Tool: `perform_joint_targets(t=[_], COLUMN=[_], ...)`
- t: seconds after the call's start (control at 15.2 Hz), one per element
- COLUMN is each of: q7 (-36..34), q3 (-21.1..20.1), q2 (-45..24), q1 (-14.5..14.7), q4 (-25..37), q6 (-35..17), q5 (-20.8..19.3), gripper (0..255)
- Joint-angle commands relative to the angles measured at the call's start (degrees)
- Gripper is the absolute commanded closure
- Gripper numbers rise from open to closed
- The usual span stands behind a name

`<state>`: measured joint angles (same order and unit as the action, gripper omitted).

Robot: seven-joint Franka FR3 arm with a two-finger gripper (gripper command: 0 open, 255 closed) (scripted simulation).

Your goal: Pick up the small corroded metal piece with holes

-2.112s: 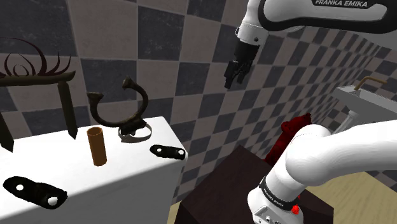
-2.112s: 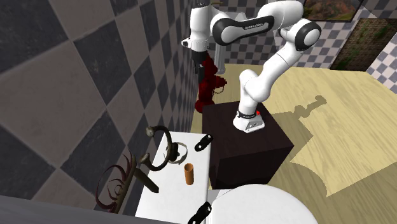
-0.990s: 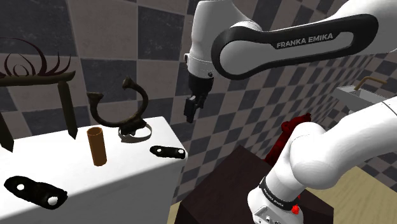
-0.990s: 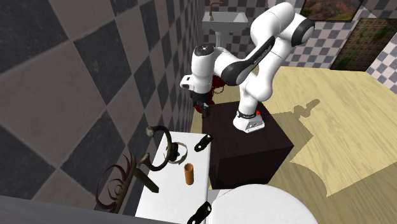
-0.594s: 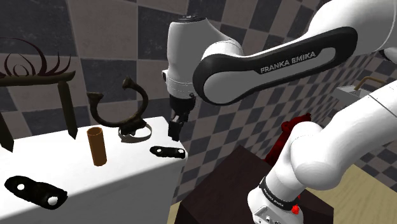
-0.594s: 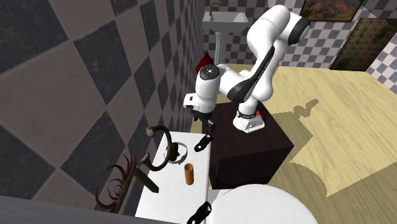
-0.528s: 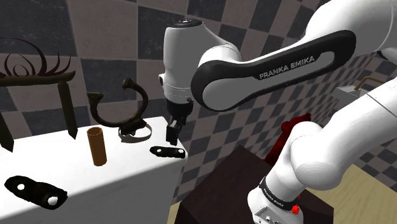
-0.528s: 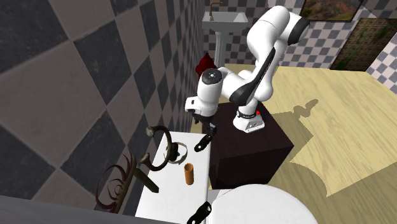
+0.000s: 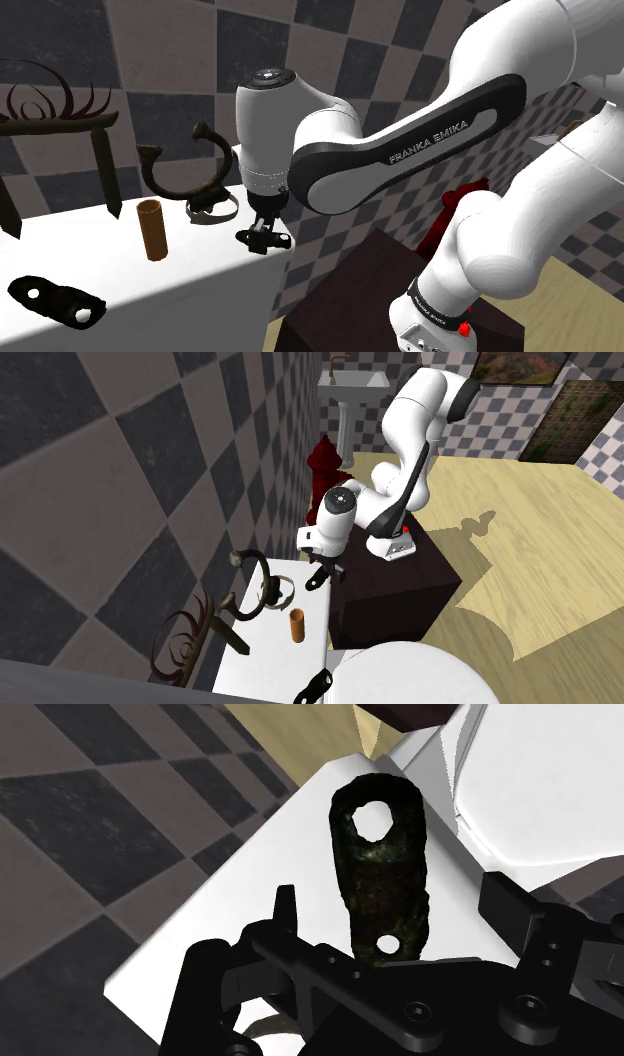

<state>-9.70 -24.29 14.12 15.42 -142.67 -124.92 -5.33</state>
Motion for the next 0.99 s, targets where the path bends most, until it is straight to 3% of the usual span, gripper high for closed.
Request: perform_joint_targets(t=[0.0,0.13,0.2,0.73,0.92], q7=[-0.8,-0.9,-1.0,-0.9,-0.3], q3=[-0.3,-0.4,-0.4,-0.3,-0.2], q2=[-1.2,-1.5,-1.6,-1.1,-0.4], q1=[-0.2,-0.2,-0.2,-0.1,-0.1], q4=[-0.9,-1.1,-0.9,-2.0,-0.4], q6=[-1.9,-2.4,-2.4,-2.9,-0.7], q5=[-0.6,-0.8,-0.8,-0.6,-0.2], gripper=[0,0,255,255,255])
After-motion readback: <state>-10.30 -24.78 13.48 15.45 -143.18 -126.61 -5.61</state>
